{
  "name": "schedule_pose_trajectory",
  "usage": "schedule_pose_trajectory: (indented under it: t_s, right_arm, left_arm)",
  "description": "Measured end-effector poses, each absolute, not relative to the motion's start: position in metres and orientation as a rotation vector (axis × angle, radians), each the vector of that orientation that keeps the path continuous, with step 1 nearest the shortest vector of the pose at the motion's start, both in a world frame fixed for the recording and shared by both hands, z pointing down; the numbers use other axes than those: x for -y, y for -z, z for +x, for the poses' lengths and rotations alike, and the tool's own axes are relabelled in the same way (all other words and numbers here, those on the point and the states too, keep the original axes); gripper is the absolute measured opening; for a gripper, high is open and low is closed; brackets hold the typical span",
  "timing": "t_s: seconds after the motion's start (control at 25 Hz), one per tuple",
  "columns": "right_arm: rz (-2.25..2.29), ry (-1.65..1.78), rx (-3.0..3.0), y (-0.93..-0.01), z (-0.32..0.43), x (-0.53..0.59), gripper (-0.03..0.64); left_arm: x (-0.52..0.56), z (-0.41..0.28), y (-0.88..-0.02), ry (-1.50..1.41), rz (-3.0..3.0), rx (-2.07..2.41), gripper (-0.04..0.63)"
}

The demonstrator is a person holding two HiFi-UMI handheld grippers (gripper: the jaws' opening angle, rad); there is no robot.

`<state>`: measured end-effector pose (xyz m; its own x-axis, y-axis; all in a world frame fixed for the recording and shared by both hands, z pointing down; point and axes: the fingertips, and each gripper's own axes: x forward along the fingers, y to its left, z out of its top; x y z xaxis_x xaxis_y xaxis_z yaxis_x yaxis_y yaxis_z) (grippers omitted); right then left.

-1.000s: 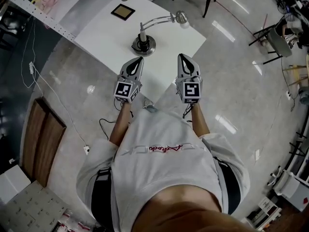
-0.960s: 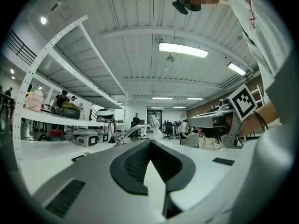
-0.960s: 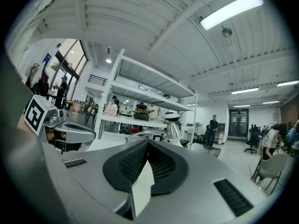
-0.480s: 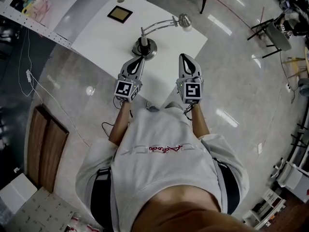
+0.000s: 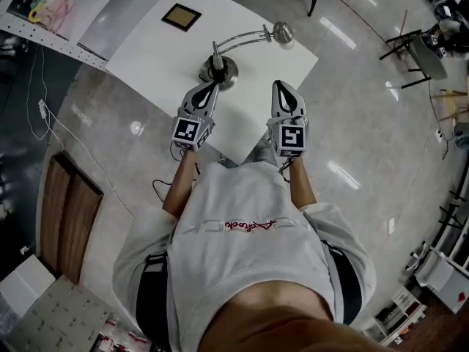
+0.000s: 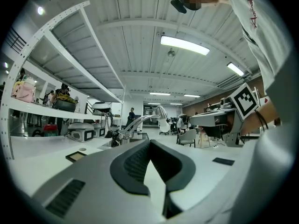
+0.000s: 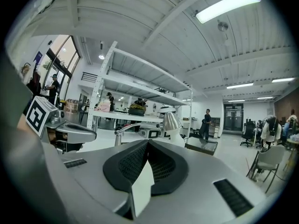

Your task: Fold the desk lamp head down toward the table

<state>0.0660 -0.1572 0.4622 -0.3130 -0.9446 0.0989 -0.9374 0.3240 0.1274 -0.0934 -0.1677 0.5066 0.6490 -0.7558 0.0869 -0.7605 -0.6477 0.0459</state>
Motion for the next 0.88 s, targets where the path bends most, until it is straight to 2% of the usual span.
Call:
schedule_pose_trajectory:
  t_s: [0.88]
  right_arm:
    - [1.533, -0.02, 2.526, -0.488, 0.076, 0.19, 0.011]
  left_arm:
    - [0.184, -0.087, -0.528, -0.13, 2.63, 1.461, 0.025]
